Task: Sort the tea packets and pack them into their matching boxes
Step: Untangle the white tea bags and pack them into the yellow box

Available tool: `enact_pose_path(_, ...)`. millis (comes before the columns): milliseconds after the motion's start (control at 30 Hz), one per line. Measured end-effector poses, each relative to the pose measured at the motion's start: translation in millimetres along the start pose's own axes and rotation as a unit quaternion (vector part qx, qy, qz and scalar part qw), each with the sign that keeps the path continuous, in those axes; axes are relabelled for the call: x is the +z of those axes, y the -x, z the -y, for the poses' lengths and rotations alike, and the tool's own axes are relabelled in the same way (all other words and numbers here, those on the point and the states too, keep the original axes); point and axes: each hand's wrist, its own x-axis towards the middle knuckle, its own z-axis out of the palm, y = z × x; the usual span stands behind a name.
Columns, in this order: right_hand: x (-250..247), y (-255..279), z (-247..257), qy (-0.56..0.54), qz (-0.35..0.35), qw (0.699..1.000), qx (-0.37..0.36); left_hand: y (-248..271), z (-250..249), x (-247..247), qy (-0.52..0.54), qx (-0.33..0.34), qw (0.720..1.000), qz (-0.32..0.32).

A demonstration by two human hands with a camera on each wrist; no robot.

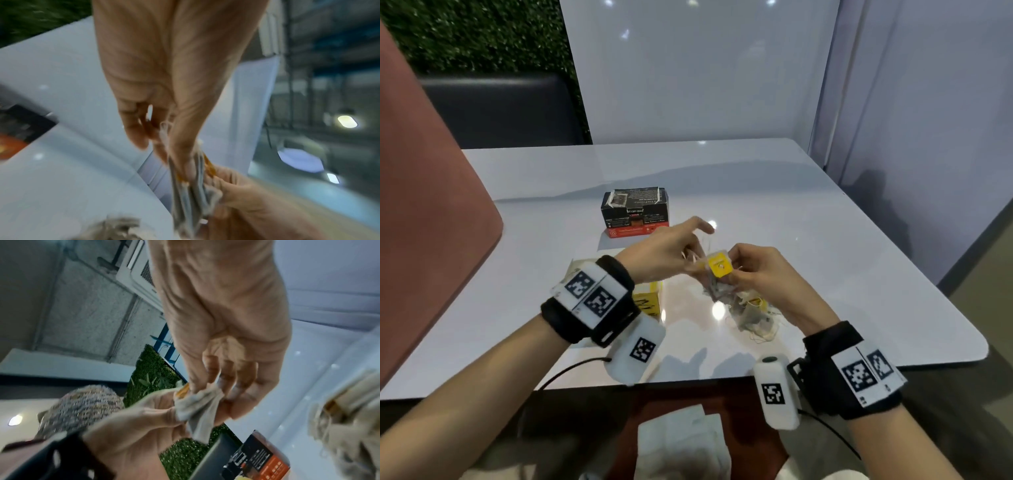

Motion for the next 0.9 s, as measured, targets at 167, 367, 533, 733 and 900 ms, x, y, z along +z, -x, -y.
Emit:
enact_pose_path(167, 14, -1, -3, -0.193, -0.078, 0.978, 0.020, 26, 21, 24, 0.442, -0.134, 0.879, -0.120)
enact_pose_path(367, 49, -7, -7, 0.075, -0.103, 0.992, 0.012, 34, 7, 55, 0.707, -0.158, 0.688, -0.030)
enact_pose_path(533, 49, 2, -15, 0.248, -0.133, 0.946, -0.159, 40, 10, 52, 0.738, -0.193, 0.645, -0.042)
enact_pose_path(733, 44, 6, -20, 0.408, -0.064, 0.881, -0.230, 42, 8, 55, 0.761, -0.200, 0.618, -0.011)
enact_pose_path(900, 54, 13, -18, 0.489, -0.068, 0.819, -0.292, 43, 10, 62, 0.748, -0.202, 0.632, -0.001)
